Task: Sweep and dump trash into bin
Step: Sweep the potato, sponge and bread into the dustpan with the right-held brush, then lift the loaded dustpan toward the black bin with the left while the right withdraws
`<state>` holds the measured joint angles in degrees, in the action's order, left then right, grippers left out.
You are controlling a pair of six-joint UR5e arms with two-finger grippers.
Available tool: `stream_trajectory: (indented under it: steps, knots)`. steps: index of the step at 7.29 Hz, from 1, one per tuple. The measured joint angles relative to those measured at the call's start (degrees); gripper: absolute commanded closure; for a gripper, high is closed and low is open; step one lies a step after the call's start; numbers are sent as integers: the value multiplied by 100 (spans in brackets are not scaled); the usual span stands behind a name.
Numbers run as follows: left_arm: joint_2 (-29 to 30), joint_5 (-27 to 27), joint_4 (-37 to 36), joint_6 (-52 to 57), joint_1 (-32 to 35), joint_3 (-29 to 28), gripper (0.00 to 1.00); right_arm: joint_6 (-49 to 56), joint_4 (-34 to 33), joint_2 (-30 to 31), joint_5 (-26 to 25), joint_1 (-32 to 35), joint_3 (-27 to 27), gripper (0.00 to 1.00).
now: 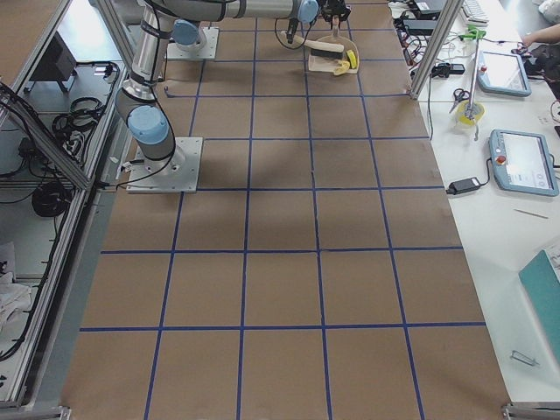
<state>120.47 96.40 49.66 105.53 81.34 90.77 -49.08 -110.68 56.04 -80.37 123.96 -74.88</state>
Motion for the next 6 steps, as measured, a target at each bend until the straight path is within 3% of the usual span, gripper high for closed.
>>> stream_trajectory:
  steps: [6]
  knots:
    - [-82,-566,60,0,-175,16,100,1816,304,29,-946,-808,-205,100]
